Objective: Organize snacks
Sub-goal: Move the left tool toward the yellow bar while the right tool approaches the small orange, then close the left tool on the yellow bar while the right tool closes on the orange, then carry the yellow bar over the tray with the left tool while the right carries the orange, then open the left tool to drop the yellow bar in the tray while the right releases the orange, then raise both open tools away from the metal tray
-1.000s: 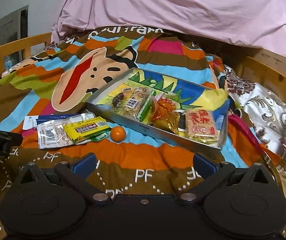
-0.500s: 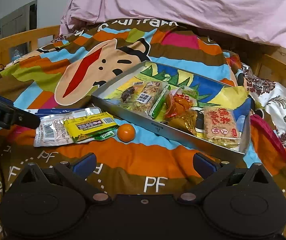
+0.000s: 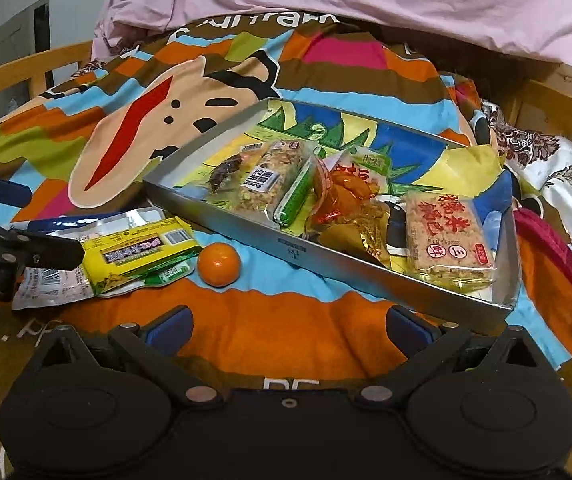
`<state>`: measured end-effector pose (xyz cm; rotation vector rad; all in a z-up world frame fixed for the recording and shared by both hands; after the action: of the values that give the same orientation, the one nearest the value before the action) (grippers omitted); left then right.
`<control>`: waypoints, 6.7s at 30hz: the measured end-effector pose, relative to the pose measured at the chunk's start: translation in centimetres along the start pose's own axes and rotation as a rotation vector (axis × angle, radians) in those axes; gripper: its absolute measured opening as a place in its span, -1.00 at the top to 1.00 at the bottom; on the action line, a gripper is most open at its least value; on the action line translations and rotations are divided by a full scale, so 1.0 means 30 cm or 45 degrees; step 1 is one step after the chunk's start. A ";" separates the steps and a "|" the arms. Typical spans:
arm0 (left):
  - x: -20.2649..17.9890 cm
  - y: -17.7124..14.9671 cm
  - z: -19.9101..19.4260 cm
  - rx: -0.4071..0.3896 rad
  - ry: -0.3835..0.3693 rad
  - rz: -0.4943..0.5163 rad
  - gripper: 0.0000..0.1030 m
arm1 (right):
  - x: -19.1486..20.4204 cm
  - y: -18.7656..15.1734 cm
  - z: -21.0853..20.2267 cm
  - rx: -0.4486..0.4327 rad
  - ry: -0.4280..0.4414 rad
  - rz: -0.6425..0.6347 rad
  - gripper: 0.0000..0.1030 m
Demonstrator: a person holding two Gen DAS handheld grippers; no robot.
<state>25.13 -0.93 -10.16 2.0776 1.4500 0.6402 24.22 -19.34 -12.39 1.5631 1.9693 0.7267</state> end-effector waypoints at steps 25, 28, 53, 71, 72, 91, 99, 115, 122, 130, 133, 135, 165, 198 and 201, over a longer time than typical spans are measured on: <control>-0.031 0.012 0.092 -0.049 -0.095 0.141 -0.95 | 0.002 0.024 0.045 -0.081 0.132 0.008 -0.97; -0.028 0.007 0.102 -0.037 -0.128 0.132 -0.84 | 0.023 0.037 0.052 -0.095 0.156 -0.006 -0.90; -0.085 0.030 0.119 -0.107 -0.294 0.217 -0.35 | 0.077 0.088 0.178 -0.052 0.311 0.020 -0.25; -0.092 0.010 0.202 0.063 -0.346 0.178 -0.08 | 0.118 0.089 0.220 0.008 0.351 -0.014 0.29; -0.092 0.009 0.202 0.064 -0.342 0.180 -0.07 | 0.115 0.088 0.217 0.011 0.348 -0.010 0.30; -0.093 -0.008 0.124 0.153 -0.324 -0.053 -0.03 | 0.056 0.068 0.046 -0.028 0.251 0.005 0.30; -0.064 0.047 0.009 -0.084 -0.334 -0.165 -0.03 | 0.046 0.099 0.006 -0.128 0.230 -0.001 0.30; 0.079 0.318 0.144 -0.483 -0.240 -0.484 -0.03 | 0.000 0.214 0.147 -0.285 -0.013 -0.103 0.29; 0.056 0.320 0.293 -0.425 -0.204 -0.447 -0.03 | 0.023 0.206 0.226 -0.269 -0.113 -0.241 0.29; 0.048 0.310 0.379 -0.353 -0.184 -0.452 -0.03 | 0.000 0.197 0.266 -0.197 -0.172 -0.156 0.29; 0.034 0.303 0.400 -0.314 -0.208 -0.451 -0.03 | -0.015 0.196 0.269 -0.191 -0.150 -0.098 0.29; 0.033 0.297 0.407 -0.302 -0.230 -0.476 -0.03 | -0.015 0.195 0.269 -0.193 -0.149 -0.091 0.29; 0.080 0.258 -0.061 -0.478 -0.124 -0.525 -0.99 | -0.112 0.243 -0.266 -0.555 -0.125 0.159 -0.98; 0.038 -0.169 -0.625 -0.581 0.223 -0.371 -0.99 | 0.032 -0.135 -0.739 -0.525 -0.109 0.112 -0.99; 0.046 -0.183 -0.628 -0.560 0.221 -0.389 -0.99 | 0.045 -0.150 -0.727 -0.494 -0.095 0.111 -0.99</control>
<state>9.62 4.75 0.52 1.4609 1.5160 0.9320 5.85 -20.85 0.15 1.4210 1.5973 1.0019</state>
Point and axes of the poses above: each gripper's, at about its wrist camera, not at the fingertips, and z roughly the way its jaws point, x to its left, y to its top, the point moved 8 cm from there along z, roughly the way its jaws point, and after that the axes turned 5 degrees about x, right-handed, at the moved point
